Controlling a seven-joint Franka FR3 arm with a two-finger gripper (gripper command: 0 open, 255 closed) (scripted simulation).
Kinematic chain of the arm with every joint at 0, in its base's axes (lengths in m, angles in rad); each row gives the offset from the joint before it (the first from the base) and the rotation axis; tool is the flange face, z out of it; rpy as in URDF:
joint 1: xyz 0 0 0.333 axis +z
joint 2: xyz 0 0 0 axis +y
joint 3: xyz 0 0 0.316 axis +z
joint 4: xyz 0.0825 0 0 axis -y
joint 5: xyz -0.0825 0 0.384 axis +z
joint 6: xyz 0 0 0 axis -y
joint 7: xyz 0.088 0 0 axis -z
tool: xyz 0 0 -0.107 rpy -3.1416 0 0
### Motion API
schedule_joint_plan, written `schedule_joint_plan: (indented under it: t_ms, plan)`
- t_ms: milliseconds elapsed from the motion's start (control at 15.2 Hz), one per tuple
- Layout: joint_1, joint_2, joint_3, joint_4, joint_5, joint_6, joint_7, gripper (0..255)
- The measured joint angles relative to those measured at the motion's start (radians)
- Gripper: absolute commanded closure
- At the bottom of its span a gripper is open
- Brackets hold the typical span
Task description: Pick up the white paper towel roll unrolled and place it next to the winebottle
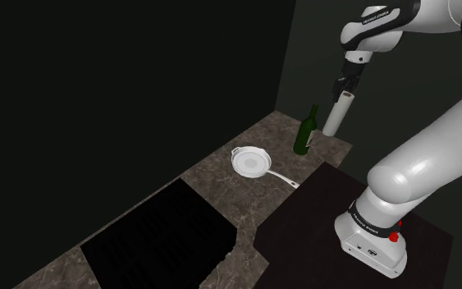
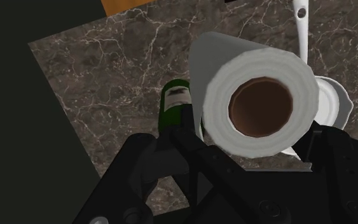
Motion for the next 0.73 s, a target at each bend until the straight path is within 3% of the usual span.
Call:
schedule_joint_plan:
  t_ms: [726]
  plan:
    - [0.003,0.074,-0.017,-0.088,0.034,0.154,-0.030,255]
